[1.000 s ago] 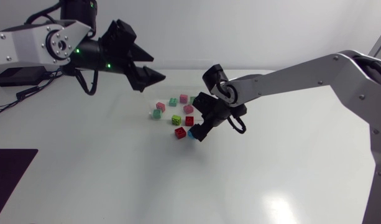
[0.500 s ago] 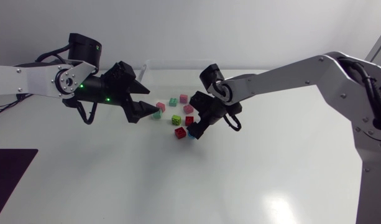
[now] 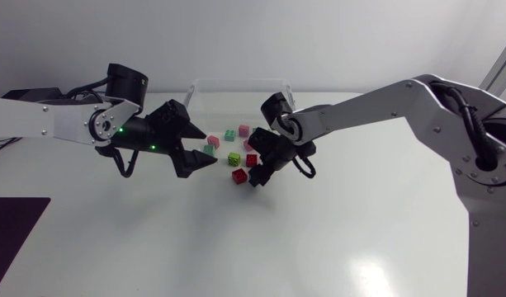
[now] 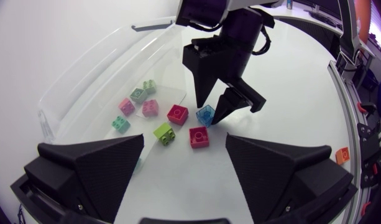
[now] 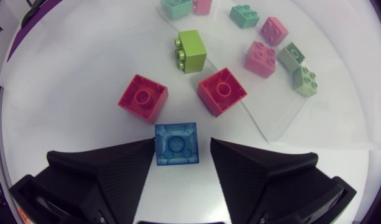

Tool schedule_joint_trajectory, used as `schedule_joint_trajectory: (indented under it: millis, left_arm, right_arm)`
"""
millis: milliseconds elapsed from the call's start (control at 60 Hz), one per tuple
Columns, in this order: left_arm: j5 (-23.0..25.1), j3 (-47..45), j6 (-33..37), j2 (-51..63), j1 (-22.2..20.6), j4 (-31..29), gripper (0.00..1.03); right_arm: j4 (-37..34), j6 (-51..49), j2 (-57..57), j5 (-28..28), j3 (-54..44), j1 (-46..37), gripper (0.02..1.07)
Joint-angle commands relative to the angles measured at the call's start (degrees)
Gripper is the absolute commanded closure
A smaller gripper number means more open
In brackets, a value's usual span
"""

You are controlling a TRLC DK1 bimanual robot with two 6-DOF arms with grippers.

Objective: Place the duplo bricks in the container

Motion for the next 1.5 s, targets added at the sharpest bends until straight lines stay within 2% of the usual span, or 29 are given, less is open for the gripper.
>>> schedule_joint_trajectory:
  millis: [0,317,667,1050,1483]
  left_arm:
    - [0.7,-1.2,1.1,1.7,-0.5,1.2,0.12]
    - [0.6,-1.7,1.1,4.2,-2.3,1.7,0.12]
    - [-2.6,0.7,1.0,10.5,-7.6,2.2,0.12]
    - [-2.8,4.6,1.0,19.2,-6.9,5.7,0.12]
    - [-4.4,8.0,-1.2,23.8,-7.1,10.3,0.12]
  right_arm:
    - [0.3,-1.2,1.3,-0.2,0.3,0.4,0.73]
    - [0.0,-1.7,-4.8,0.1,-4.7,0.2,0.75]
    - [-0.3,-1.5,-19.0,0.1,-13.3,-1.3,0.75]
    - [-1.5,-1.2,-30.0,0.0,-18.5,-1.4,0.75]
    - [-4.1,-1.5,-36.6,-1.6,-18.7,-3.6,0.75]
